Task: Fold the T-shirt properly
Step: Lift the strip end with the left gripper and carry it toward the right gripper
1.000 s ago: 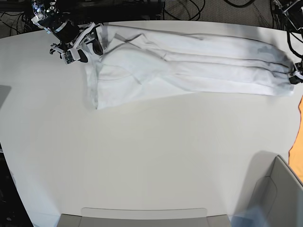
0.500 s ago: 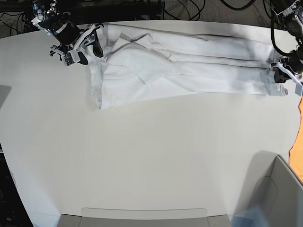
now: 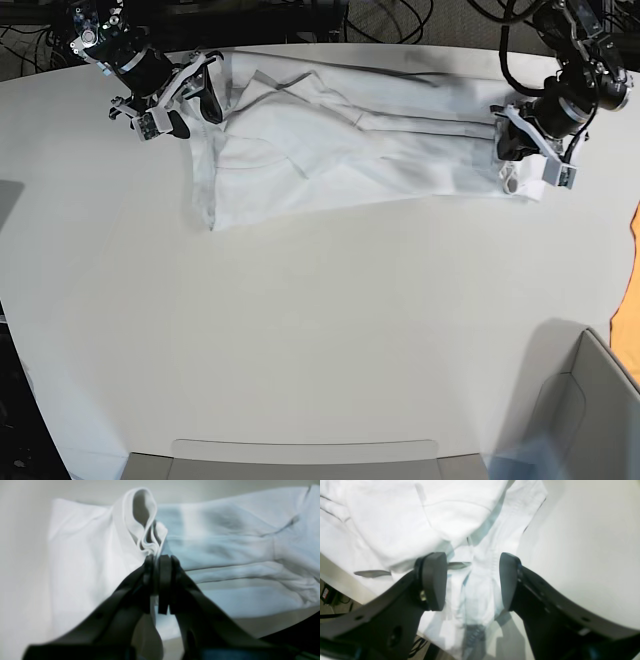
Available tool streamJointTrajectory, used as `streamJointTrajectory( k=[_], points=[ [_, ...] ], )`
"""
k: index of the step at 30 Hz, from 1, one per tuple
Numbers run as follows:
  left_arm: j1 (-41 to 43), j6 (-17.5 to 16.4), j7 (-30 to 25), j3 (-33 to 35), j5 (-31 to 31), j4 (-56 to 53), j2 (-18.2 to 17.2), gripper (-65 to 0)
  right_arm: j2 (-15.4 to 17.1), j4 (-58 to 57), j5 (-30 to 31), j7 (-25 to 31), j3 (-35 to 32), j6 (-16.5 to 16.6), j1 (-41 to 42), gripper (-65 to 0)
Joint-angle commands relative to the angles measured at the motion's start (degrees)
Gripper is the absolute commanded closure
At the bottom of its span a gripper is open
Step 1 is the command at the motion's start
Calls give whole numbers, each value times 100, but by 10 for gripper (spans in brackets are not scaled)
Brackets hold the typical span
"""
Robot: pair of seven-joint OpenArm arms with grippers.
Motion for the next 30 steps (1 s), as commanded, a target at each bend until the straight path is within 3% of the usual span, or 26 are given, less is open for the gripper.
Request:
streamJointTrajectory(
  k=[1,12,20,25,30],
  points=[
    [-41,-10,-100,56,-161,109,48,0,57,107,66,135,29,17,-15,-332],
    [-50,109,-144,416,-161,109,751,0,57,107,66,135,29,17,-33,-332],
    [-58,109,-153,416,-161,109,768,0,57,107,66,135,29,17,-33,-332],
    [-67,117,-417,425,-143,109,1006,0,57,107,66,135,29,17,-33,-332],
    [-208,636,-452,425,-152,109,1076,0,57,107,66,135,29,17,-33,-332]
  ],
)
